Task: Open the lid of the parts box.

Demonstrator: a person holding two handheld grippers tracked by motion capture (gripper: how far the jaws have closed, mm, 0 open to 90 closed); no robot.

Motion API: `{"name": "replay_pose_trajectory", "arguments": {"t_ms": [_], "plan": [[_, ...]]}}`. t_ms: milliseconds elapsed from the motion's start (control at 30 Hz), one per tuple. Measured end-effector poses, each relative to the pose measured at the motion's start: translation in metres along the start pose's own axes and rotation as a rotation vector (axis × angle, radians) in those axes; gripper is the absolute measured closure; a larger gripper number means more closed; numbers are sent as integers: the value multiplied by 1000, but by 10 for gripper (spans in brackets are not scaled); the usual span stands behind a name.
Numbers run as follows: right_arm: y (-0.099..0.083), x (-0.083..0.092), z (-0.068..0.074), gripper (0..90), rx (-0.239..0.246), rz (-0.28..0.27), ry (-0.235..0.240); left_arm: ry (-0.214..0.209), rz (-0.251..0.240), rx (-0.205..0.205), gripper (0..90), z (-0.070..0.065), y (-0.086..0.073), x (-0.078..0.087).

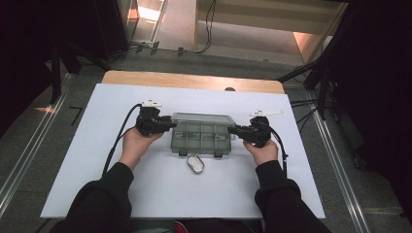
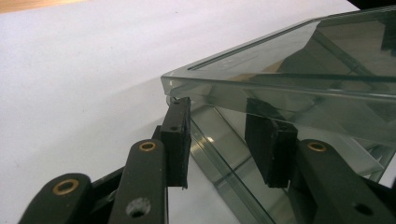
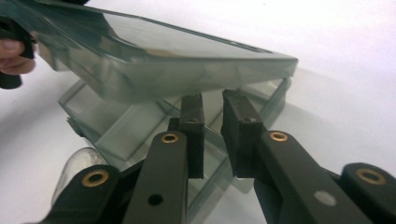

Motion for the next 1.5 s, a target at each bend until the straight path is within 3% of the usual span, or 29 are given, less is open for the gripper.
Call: {"name": "replay_pose_trajectory", "arguments": {"t_ms": [67,133,267,333,533,800,1167,1500], "plan": [[-2,0,-3,690,-3,7,-15,3,-1,-7,610,0,0,0],[-3,-2,-7,572,-16,-5,-38,-1,-2,-1,608,0,0,0],[-7,-9,-15,479,-47,6,-44,-1,-1,0,602,1,0,0],[-7,-12,-18,472,-56,2,-42,-1,0,0,602,1,0,0],[3,-14,-23,499,-24,-43,-57,-3,0,3,603,1,0,0],[12,-17,-17,559,27,-47,-72,-7,-14,13,598,1,3,1],[23,-18,-18,585,3,-91,-108,15,-63,7,598,1,12,0],[31,-20,-21,585,-4,-71,-117,46,-90,-6,598,1,18,-8]]}}
Point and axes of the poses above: each handheld gripper's, and its own axes: x roughly backward along the jaws, y roughly out of its top, z roughly to its left, the point moved 6 cm from there along -x, roughly forward along the jaws, and after that the axes turned 6 degrees about x, right-handed, at the moved point
